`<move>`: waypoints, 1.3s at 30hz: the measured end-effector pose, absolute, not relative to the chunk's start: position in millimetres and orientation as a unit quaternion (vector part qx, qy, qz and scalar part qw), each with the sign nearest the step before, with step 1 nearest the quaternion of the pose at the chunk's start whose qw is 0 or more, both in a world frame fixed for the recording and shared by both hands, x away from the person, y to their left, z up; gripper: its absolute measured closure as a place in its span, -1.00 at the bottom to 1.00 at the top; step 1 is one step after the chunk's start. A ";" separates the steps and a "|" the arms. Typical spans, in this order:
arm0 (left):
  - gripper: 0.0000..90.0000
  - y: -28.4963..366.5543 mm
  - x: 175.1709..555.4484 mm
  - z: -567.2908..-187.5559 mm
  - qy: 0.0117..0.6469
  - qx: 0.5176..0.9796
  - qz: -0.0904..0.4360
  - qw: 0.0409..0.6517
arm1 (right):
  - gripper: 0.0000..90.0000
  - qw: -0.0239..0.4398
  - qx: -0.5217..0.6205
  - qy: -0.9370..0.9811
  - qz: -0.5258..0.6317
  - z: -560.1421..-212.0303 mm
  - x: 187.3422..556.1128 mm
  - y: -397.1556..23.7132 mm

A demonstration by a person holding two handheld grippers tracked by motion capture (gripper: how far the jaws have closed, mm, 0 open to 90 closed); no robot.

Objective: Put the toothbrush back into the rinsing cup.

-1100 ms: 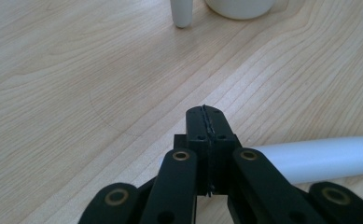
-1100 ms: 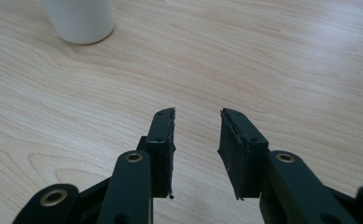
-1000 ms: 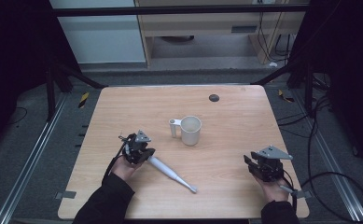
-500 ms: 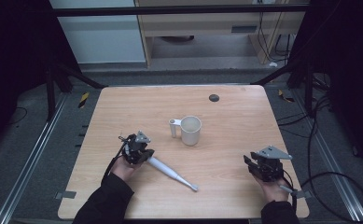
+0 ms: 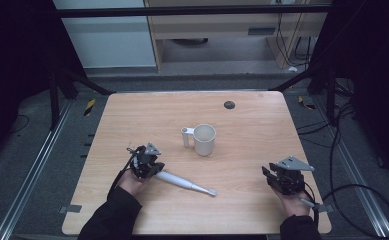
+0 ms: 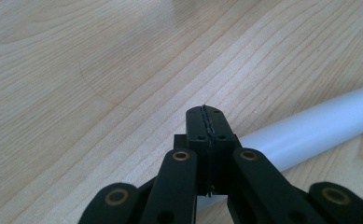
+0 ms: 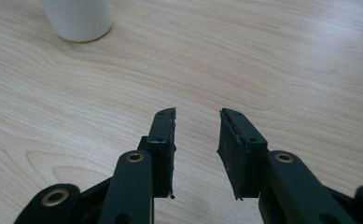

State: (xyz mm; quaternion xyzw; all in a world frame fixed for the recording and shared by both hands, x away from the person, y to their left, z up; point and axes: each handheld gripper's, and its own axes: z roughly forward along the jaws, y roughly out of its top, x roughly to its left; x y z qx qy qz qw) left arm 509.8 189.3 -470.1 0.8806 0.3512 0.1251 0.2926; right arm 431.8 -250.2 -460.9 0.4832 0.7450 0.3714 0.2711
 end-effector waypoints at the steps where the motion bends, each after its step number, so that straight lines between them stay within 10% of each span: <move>1: 0.99 189.4 509.5 -470.5 0.351 0.880 0.125 0.294 | 0.46 0.271 0.483 0.745 0.371 -460.9 431.8 -250.2; 39: 0.99 191.3 483.9 -471.4 0.328 0.896 0.113 0.276 | 0.48 0.271 0.485 0.744 0.370 -461.0 431.6 -253.5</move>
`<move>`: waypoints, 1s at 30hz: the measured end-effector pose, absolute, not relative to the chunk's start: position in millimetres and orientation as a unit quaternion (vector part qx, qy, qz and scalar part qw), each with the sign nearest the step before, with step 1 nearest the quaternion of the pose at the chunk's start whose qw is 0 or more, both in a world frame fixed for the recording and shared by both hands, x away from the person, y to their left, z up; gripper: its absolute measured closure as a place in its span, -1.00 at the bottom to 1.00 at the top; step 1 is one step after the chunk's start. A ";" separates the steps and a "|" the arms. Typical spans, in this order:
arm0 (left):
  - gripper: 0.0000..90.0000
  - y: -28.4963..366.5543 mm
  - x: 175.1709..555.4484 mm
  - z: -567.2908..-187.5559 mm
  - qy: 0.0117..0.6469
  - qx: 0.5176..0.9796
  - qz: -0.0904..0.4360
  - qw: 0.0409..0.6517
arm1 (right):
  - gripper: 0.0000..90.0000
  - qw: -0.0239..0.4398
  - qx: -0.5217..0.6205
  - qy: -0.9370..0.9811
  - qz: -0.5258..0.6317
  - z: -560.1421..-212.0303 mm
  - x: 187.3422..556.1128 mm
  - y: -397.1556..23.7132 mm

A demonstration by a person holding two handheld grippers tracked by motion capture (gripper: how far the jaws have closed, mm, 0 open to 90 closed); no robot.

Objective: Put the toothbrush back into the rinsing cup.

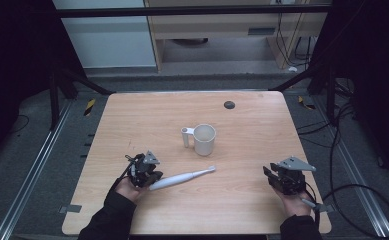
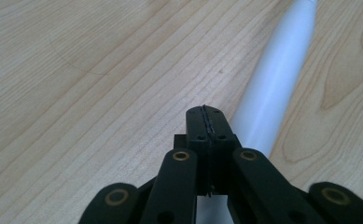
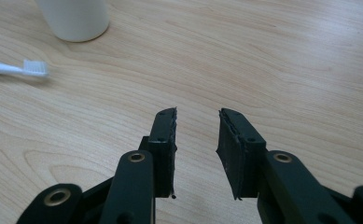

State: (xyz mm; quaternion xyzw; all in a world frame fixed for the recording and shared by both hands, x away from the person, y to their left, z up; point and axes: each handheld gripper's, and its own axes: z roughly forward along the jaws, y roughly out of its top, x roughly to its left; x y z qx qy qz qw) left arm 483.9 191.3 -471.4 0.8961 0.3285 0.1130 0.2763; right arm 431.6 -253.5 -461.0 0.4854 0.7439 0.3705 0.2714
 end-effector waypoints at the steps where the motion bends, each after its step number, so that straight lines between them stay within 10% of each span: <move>1: 0.99 191.3 483.9 -471.4 0.328 0.896 0.113 0.276 | 0.48 0.271 0.486 0.744 0.371 -461.0 431.5 -253.6; 30: 0.99 190.7 465.7 -474.0 0.321 0.902 0.100 0.269 | 0.49 0.269 0.487 0.743 0.371 -460.6 430.6 -254.5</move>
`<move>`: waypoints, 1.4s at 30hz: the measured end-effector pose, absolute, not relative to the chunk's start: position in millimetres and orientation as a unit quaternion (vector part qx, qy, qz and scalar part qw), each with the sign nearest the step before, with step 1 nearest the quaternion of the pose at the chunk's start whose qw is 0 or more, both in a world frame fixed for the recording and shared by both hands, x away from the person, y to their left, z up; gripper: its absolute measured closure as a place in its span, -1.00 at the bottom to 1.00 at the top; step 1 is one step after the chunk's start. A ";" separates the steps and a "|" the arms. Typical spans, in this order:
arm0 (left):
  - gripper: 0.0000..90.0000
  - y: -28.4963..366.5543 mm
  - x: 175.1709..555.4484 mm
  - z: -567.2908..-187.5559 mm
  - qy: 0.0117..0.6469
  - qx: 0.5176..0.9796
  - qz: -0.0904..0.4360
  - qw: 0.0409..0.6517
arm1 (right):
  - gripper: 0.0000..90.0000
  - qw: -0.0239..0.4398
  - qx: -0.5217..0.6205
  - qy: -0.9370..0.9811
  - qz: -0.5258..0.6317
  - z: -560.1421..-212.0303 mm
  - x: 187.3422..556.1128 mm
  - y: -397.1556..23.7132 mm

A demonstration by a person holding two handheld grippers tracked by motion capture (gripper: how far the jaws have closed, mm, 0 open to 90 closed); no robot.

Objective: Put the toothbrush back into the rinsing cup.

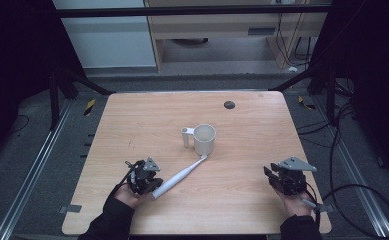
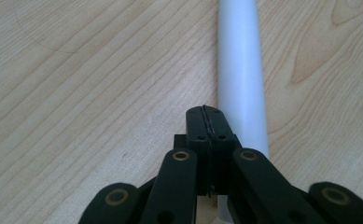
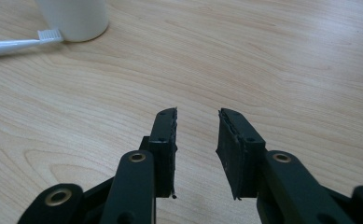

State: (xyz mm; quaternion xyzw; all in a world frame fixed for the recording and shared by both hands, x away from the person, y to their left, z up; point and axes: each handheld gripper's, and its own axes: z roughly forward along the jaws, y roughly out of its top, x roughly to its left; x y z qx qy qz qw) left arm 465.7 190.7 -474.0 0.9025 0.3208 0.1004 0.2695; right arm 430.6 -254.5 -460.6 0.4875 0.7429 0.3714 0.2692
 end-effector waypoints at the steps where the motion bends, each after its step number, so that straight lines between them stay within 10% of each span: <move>1: 0.99 190.8 465.4 -474.0 0.321 0.902 0.100 0.270 | 0.50 0.269 0.488 0.743 0.372 -460.5 430.6 -254.6; 17: 0.97 200.4 466.3 -459.3 0.334 0.886 0.115 0.300 | 0.48 0.269 0.490 0.740 0.373 -460.0 430.8 -256.7; 31: -0.03 191.2 476.6 -431.6 0.342 0.877 0.131 0.310 | 0.42 0.272 0.492 0.738 0.374 -458.9 431.1 -258.8; 42: -0.32 183.3 490.1 -410.9 0.346 0.868 0.138 0.328 | 0.38 0.272 0.491 0.740 0.371 -459.1 431.8 -258.9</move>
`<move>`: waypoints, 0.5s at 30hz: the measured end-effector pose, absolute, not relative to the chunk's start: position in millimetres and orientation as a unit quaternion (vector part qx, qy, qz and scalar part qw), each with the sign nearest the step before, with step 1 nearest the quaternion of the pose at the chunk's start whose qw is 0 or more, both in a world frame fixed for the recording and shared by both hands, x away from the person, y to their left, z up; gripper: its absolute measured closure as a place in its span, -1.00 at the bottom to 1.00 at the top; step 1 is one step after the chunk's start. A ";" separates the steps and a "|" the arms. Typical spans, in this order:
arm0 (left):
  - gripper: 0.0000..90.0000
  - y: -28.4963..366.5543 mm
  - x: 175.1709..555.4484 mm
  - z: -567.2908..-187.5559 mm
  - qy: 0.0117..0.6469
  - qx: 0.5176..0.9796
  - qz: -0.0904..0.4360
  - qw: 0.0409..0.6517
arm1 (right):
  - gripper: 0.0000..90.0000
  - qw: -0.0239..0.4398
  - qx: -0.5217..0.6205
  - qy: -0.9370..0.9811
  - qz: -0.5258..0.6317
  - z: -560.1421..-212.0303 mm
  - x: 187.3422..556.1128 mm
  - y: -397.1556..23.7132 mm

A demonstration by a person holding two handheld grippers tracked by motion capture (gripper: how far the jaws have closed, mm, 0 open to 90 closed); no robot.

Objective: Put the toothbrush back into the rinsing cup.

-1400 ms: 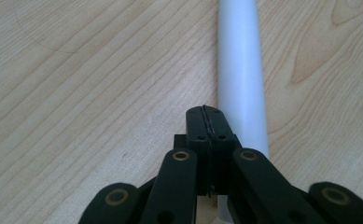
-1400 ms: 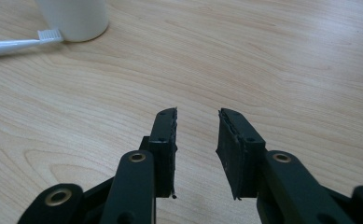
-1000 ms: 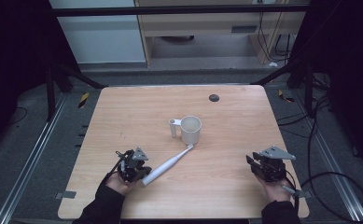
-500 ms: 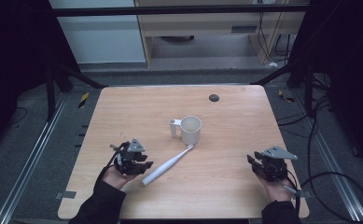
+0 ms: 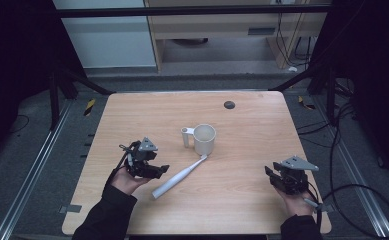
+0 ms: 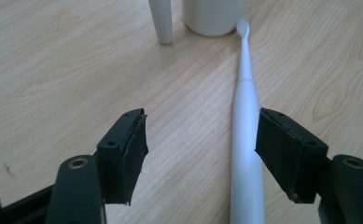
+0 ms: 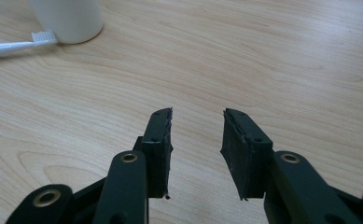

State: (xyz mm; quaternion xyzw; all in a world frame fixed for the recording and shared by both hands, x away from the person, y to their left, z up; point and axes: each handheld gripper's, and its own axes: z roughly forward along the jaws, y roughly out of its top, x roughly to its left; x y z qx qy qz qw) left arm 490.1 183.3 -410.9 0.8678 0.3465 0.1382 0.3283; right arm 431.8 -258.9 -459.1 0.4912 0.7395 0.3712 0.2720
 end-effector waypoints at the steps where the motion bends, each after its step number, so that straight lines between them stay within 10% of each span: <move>1: -0.32 181.9 491.6 -409.5 0.346 0.868 0.137 0.330 | 0.38 0.272 0.491 0.740 0.371 -459.2 431.9 -259.0; 15: -0.43 156.3 508.2 -408.1 0.338 0.874 0.127 0.326 | 0.34 0.266 0.492 0.742 0.369 -460.4 433.4 -258.6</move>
